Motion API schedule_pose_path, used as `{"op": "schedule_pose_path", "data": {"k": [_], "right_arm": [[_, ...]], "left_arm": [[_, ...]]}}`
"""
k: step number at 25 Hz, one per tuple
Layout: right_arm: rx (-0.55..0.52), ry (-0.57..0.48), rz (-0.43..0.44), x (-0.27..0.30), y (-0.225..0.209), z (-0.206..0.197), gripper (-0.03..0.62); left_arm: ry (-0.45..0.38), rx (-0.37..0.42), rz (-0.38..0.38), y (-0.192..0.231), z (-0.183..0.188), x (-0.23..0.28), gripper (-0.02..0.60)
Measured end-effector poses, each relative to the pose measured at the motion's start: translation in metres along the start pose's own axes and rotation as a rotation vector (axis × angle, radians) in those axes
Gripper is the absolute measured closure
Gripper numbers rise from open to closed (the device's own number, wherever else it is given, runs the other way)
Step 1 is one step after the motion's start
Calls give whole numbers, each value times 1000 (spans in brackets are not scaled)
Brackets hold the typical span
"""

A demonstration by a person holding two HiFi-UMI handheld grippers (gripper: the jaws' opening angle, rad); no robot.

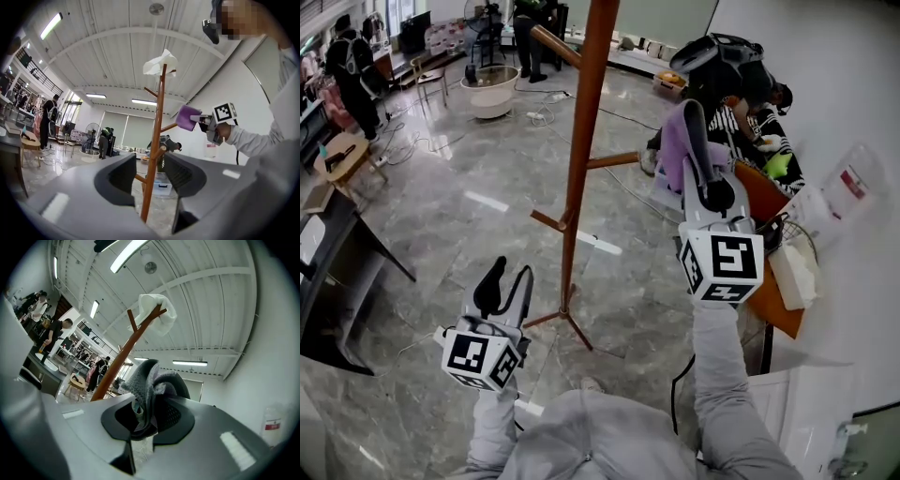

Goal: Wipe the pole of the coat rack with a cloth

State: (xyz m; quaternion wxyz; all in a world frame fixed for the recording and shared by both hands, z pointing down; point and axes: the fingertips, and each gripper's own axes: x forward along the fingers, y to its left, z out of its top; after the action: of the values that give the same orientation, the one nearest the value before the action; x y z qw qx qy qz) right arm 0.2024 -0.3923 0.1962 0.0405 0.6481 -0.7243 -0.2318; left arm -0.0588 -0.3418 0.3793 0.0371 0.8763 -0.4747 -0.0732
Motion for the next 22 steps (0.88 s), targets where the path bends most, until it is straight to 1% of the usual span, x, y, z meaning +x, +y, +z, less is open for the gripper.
{"op": "schedule_pose_path", "data": {"k": [3, 5, 7, 10, 12, 14, 16, 19, 22], "right_arm": [[7, -15, -17, -11, -11, 3, 545], [1, -63, 6, -18, -7, 14, 545], [-24, -153, 70, -26, 8, 32, 545], [-92, -299, 193, -40, 42, 59, 545], [-156, -359, 266, -45, 69, 69, 545], [-216, -370, 334, -44, 94, 65, 545], [-278, -350, 395, -42, 117, 54, 545], [-403, -349, 491, -37, 157, 35, 545], [-474, -351, 594, -30, 192, 11, 545]], "left_arm": [[2, 7, -3, -4, 2, 0, 385], [4, 12, -4, -5, 3, -1, 385], [7, 16, -2, -4, 4, -2, 385], [12, 23, 12, -3, 4, -6, 385], [11, 27, 28, -2, 4, -9, 385], [10, 31, 45, -1, 5, -13, 385], [11, 33, 62, 1, 6, -17, 385], [15, 35, 94, 8, 7, -24, 385], [13, 36, 133, 15, 8, -33, 385]]}}
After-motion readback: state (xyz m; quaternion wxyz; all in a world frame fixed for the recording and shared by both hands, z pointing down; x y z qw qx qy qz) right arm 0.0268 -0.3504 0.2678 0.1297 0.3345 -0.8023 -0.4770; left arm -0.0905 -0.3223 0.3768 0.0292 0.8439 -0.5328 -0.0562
